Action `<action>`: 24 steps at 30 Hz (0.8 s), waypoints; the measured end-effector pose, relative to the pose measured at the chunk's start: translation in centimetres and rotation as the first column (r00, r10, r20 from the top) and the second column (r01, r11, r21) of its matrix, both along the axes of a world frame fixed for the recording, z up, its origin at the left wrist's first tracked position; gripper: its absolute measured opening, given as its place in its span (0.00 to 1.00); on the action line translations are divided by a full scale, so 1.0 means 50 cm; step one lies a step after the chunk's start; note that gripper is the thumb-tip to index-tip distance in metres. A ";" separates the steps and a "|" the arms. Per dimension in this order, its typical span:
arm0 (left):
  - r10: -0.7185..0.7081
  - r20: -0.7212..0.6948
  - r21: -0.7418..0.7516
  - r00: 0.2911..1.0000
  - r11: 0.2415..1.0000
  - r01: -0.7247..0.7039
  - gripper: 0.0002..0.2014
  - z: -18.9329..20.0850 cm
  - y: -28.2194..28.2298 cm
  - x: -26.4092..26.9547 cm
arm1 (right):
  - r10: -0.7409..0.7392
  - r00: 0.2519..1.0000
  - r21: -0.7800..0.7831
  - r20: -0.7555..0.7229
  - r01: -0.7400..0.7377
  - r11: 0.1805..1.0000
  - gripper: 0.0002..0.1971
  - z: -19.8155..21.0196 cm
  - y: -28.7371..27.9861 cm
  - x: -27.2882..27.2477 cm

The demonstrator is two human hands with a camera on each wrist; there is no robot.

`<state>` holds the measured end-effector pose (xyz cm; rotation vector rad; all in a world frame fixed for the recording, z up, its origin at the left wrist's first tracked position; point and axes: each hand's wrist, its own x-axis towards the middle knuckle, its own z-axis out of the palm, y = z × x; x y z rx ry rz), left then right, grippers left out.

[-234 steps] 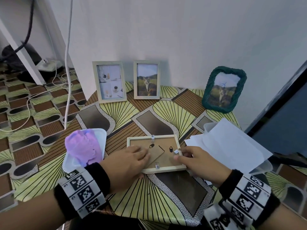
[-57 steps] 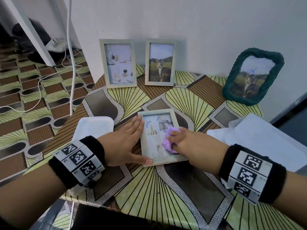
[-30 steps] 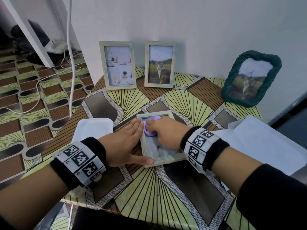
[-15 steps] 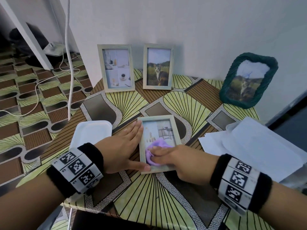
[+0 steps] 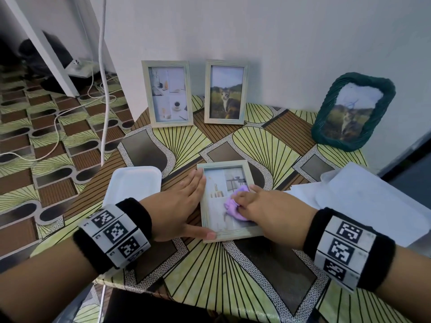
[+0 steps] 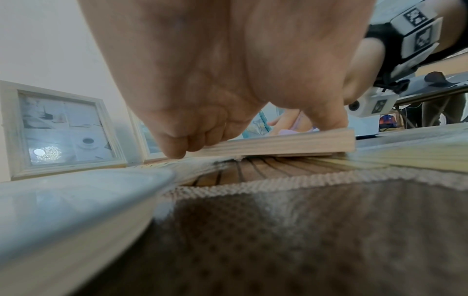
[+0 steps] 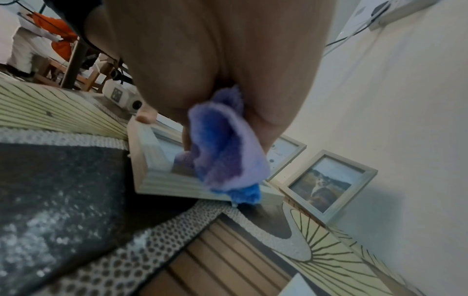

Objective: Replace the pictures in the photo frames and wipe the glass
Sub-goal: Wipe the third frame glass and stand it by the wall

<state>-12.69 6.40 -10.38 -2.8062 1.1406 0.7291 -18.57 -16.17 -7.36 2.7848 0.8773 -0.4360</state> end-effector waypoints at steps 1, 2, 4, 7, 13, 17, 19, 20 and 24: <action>0.000 -0.004 0.000 1.000 1.000 0.000 0.64 0.000 0.000 0.000 | -0.010 1.000 -0.001 0.011 0.010 1.000 0.24 -0.003 0.001 0.005; 0.000 -0.006 0.001 1.000 1.000 0.000 0.64 0.000 0.000 -0.001 | -0.027 0.999 -0.009 0.018 0.027 1.000 0.24 -0.005 0.003 0.011; -0.001 -0.005 0.000 1.000 1.000 0.001 0.63 0.000 -0.002 -0.002 | -0.057 0.998 -0.044 0.039 0.059 0.997 0.22 -0.010 0.010 0.024; 0.001 0.001 -0.012 1.000 1.000 -0.001 0.62 0.000 -0.003 -0.003 | -0.143 0.988 -0.042 0.060 0.145 0.988 0.25 -0.025 0.030 0.053; 0.043 -0.025 -0.020 0.999 0.999 -0.043 0.62 0.000 -0.008 -0.004 | -0.180 0.983 0.092 0.023 0.178 0.980 0.21 -0.035 0.062 0.099; 0.034 -0.008 -0.017 0.999 0.999 -0.034 0.62 -0.004 -0.009 -0.004 | -0.189 0.979 0.172 -0.078 0.200 0.965 0.32 -0.038 0.078 0.090; 0.029 0.011 -0.012 1.000 1.000 -0.029 0.62 -0.005 -0.007 -0.003 | -0.156 0.984 0.183 -0.082 0.169 0.968 0.35 -0.041 0.087 0.083; 0.024 0.022 -0.007 0.999 1.000 -0.024 0.62 -0.007 -0.006 -0.003 | -0.142 0.987 0.205 -0.076 0.155 0.967 0.33 -0.041 0.089 0.078; -0.007 0.060 0.018 0.998 1.000 0.006 0.63 -0.010 -0.003 -0.002 | -0.105 0.991 0.261 -0.082 0.123 0.958 0.29 -0.037 0.071 0.049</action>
